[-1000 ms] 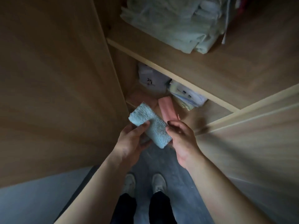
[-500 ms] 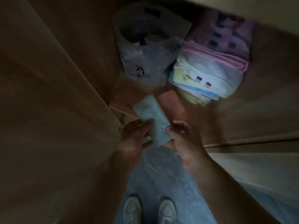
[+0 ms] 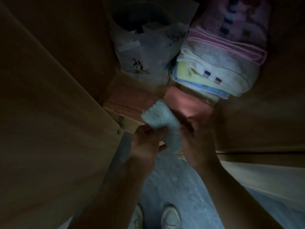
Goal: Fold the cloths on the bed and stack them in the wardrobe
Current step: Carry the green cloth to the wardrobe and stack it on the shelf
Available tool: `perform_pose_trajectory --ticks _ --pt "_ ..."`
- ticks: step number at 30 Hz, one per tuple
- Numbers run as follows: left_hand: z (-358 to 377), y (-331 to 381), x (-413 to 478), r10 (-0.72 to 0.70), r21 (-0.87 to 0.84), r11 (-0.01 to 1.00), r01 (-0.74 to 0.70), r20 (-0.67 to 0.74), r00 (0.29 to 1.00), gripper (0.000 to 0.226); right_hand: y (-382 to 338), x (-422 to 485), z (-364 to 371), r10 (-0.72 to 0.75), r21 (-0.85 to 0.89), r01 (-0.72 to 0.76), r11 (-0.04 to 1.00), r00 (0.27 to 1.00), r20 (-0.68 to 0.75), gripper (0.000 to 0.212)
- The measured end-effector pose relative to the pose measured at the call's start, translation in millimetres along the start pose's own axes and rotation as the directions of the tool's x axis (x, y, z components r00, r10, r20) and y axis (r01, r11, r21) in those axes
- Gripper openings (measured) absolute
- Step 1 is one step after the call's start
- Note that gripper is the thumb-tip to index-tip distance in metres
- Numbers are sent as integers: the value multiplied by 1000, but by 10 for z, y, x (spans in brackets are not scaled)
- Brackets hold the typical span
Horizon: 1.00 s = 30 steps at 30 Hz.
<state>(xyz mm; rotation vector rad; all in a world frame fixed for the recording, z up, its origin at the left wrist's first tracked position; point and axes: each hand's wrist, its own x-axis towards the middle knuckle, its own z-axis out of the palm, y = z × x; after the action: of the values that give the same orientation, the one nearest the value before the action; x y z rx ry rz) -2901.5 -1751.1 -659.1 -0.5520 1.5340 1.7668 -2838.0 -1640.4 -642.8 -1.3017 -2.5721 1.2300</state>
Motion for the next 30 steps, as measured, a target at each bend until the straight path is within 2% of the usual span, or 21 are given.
perform_pose_trajectory --ticks 4,7,8,11,14,16,19,22,27,30 --pt "259 -88 -62 -105 -170 980 103 0 994 35 28 -147 -27 -228 -189 183 965 939 -256 39" --pt "419 -149 -103 -139 -268 956 120 -56 989 34 49 -317 -78 -350 -220 290 931 881 -318 38" --pt "445 -170 -109 -152 -252 959 126 -85 985 33 62 -377 -77 -366 -202 315 927 873 -323 36" --pt "450 -212 -88 -165 -17 986 164 -171 971 32 125 -460 -47 -374 -131 352 927 894 -246 38" --pt "375 -174 -97 -195 -20 981 193 -100 976 28 185 -404 24 -373 -192 352 916 923 -90 48" --pt "319 -149 -95 -116 -20 993 115 -114 987 25 199 -336 63 -361 -252 345 904 932 -19 50" --pt "253 -125 -92 152 47 988 -145 -274 950 20 189 -247 81 -363 -389 344 854 931 27 48" --pt "266 -124 -50 303 171 948 -268 -225 926 21 178 -156 78 -350 -483 323 814 936 38 55" --pt "409 -34 50 389 402 858 -320 -100 916 31 165 83 135 -311 -588 290 755 948 68 55" --pt "483 43 99 384 410 853 -323 -75 920 36 156 216 162 -304 -615 272 740 951 54 58"
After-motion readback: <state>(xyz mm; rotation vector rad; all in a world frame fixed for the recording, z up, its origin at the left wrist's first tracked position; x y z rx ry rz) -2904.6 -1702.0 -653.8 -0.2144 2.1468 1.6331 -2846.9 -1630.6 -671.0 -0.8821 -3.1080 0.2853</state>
